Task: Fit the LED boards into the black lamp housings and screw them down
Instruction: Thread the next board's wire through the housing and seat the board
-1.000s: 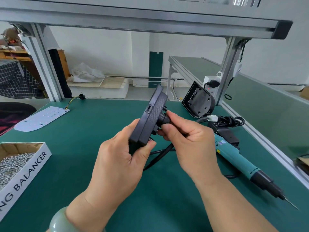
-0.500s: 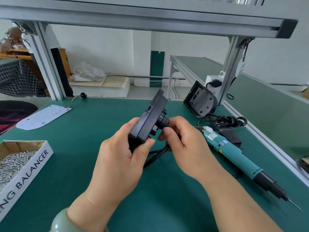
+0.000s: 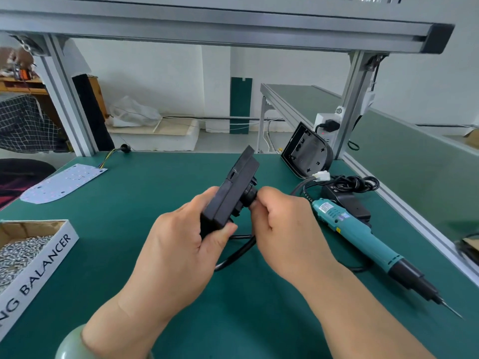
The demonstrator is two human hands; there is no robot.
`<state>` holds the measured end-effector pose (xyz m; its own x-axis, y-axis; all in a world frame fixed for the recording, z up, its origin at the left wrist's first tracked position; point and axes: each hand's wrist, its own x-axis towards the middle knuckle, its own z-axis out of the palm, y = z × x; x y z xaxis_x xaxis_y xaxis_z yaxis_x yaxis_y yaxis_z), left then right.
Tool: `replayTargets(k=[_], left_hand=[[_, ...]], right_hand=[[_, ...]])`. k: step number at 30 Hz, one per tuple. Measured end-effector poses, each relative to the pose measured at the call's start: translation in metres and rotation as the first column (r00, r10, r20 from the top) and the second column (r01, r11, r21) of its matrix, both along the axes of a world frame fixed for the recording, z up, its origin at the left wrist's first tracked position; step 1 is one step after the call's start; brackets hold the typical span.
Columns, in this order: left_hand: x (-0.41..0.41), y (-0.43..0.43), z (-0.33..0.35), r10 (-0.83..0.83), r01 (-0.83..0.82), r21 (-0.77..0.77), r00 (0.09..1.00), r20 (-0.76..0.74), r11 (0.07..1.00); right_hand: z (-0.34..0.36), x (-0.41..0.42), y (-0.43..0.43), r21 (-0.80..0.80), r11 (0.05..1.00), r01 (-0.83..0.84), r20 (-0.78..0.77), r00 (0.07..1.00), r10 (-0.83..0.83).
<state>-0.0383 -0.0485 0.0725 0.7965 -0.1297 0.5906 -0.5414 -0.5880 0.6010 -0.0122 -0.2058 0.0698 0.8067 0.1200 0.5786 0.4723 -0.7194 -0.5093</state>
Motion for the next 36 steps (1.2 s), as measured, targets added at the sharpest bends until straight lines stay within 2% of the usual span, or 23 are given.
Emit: replayTargets(k=[3,8,10,12,14,15,16,18,20,22,24,25,27,30,32,34,36], left_hand=[[-0.002,-0.001,0.002,-0.024,0.024,0.039,1.0,0.0,0.999],[-0.001,0.006,0.003,-0.044,0.042,0.088,0.999,0.021,0.995],[-0.002,0.008,0.003,-0.053,0.05,0.096,0.998,0.025,0.994],[-0.002,0.005,0.002,-0.032,0.027,0.11,0.999,0.042,0.994],[-0.001,0.0,-0.002,0.025,-0.035,0.12,0.996,0.081,0.992],[-0.001,-0.002,-0.003,0.05,-0.061,0.115,0.994,0.096,0.991],[0.0,-0.005,-0.004,0.056,-0.068,0.123,0.993,0.101,0.99],[-0.002,-0.01,-0.007,0.017,-0.036,0.203,0.995,0.095,0.978],[-0.004,-0.012,-0.009,-0.064,0.052,0.257,0.997,0.036,0.965],[0.0,-0.01,-0.009,-0.102,0.106,0.111,0.994,-0.042,0.988],[0.011,-0.001,-0.011,-0.028,0.02,-0.105,0.997,-0.075,0.994],[0.019,0.006,-0.013,0.052,-0.06,-0.147,0.997,-0.057,0.987],[0.033,0.018,-0.012,0.133,-0.142,-0.084,0.986,-0.102,0.986],[0.042,0.024,-0.011,-0.031,0.04,0.031,0.967,-0.251,0.999],[0.043,0.022,-0.01,-0.06,0.07,0.044,0.98,-0.19,0.997],[0.045,0.023,-0.012,0.01,-0.01,-0.002,0.998,-0.062,1.0],[0.046,0.025,-0.013,0.141,-0.143,-0.117,0.99,-0.022,0.983]], right_hand=[[0.003,-0.002,-0.002,-0.003,1.0,0.016,0.047,0.999,-0.016],[0.004,-0.001,-0.007,-0.182,0.983,-0.004,0.14,0.99,0.03],[0.002,0.002,-0.009,-0.145,0.989,-0.001,0.185,0.982,0.028],[-0.004,0.004,-0.01,-0.019,1.0,0.0,0.127,0.992,0.003],[-0.009,0.006,-0.007,0.206,0.978,-0.045,-0.067,0.996,0.06],[-0.009,0.007,-0.004,0.33,0.941,-0.077,-0.178,0.974,0.142],[-0.01,0.008,-0.003,0.451,0.882,-0.135,-0.245,0.932,0.268],[-0.013,0.011,0.001,0.656,0.712,-0.252,-0.259,0.811,0.525],[-0.014,0.014,0.0,0.778,0.585,-0.228,-0.237,0.756,0.61],[-0.015,0.019,-0.008,0.841,0.524,-0.136,-0.239,0.774,0.586],[-0.015,0.023,-0.017,0.874,0.478,-0.081,-0.249,0.772,0.585],[-0.014,0.023,-0.018,0.879,0.473,-0.068,-0.262,0.759,0.596],[-0.016,0.022,-0.018,0.873,0.484,-0.066,-0.273,0.756,0.595],[-0.02,0.021,-0.018,0.853,0.505,-0.129,-0.227,0.78,0.583],[-0.021,0.021,-0.019,0.822,0.53,-0.209,-0.163,0.805,0.57],[-0.018,0.023,-0.025,0.756,0.615,-0.225,-0.151,0.853,0.499],[-0.019,0.027,-0.033,0.72,0.669,-0.186,-0.19,0.874,0.448]])
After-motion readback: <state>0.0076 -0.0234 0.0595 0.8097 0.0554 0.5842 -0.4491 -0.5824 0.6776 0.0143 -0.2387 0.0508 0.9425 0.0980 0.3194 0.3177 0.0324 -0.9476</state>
